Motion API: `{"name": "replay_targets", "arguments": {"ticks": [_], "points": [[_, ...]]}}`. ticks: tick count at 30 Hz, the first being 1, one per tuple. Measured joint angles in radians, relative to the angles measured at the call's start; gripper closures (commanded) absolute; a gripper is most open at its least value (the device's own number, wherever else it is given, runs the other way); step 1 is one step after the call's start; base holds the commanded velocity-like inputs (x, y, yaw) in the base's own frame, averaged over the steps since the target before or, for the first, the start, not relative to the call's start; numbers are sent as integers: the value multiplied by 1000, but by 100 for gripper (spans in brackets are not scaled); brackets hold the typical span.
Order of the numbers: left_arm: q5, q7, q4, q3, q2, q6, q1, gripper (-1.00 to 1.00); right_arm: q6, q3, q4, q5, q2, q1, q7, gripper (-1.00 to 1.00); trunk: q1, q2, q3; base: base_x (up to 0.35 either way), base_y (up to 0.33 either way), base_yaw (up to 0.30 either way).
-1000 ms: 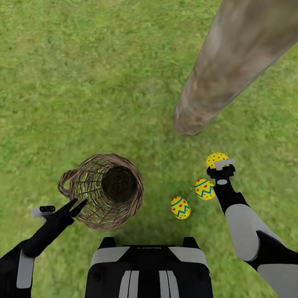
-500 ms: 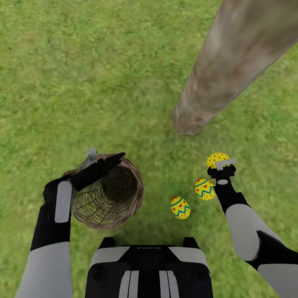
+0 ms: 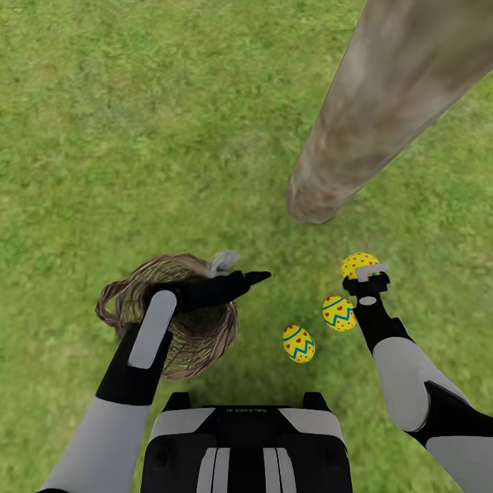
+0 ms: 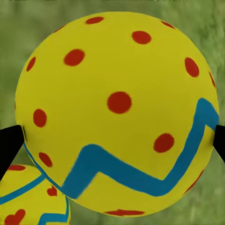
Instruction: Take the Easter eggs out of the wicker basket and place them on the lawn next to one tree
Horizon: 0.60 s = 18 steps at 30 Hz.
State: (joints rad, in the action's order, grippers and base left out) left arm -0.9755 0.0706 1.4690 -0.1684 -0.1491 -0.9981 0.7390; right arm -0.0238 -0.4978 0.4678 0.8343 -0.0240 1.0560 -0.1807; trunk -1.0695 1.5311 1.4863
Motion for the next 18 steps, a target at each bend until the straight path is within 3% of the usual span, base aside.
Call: {"name": "replay_targets", "arguments": {"ticks": [3,5,18], "points": [[-78,0,0,-52,1,26,0,-100,1,0,0,2,2,0,0,100,0,0,0,0,0,-50],[-95,0,0,-60,0,31,0,-100,2,0,2,2,1,0,-2,100,0,0,-2,0,0,-181],[-101,-4,4,-76,0,47,0,-100,2,0,3,2,-2,0,1,100,0,0,-17,0,0,-211]]}}
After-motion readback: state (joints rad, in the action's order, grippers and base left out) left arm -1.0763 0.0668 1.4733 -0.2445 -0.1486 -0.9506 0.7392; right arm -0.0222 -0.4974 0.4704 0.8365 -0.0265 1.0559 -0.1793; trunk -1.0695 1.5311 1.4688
